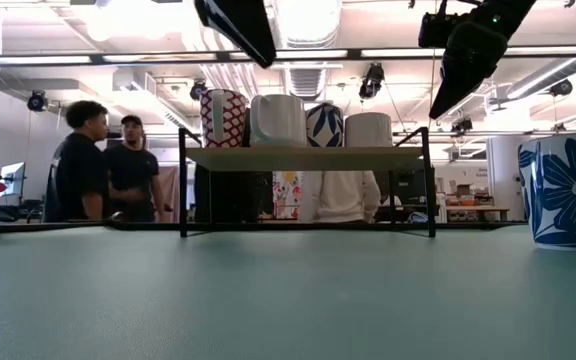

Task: Place coffee mugs
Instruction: Put the blue mug on the shelf

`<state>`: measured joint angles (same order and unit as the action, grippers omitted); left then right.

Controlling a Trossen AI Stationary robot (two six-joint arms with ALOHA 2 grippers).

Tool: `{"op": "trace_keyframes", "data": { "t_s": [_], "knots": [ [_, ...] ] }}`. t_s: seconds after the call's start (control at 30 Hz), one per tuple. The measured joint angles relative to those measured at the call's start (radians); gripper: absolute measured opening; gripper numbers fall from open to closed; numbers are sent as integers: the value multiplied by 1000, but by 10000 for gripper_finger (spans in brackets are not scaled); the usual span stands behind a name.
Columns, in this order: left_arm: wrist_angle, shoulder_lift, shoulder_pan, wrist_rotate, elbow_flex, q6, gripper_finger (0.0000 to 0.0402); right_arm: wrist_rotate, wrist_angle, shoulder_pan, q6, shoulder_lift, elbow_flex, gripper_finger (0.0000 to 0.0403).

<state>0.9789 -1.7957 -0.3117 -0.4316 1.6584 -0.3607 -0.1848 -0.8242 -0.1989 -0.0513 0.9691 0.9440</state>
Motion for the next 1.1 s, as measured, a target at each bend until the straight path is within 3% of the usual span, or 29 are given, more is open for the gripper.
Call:
{"op": "trace_keyframes", "data": {
  "t_s": [0.17,0.33,0.57,0.77,1.1],
  "knots": [
    [5,29,-28,-150,-15,-5,123,0,0,0,0,0,0,63],
    [-108,83,-35,-152,-153,-65,123,0,0,0,0,0,0,63],
    [-487,293,-36,-122,-478,-30,123,-1,18,0,38,0,0,63],
    [-763,462,-32,-109,-717,48,123,5,165,0,145,0,0,63],
    [-1300,524,-6,-170,-1010,30,123,9,243,0,-58,0,0,63]
  ]
}}
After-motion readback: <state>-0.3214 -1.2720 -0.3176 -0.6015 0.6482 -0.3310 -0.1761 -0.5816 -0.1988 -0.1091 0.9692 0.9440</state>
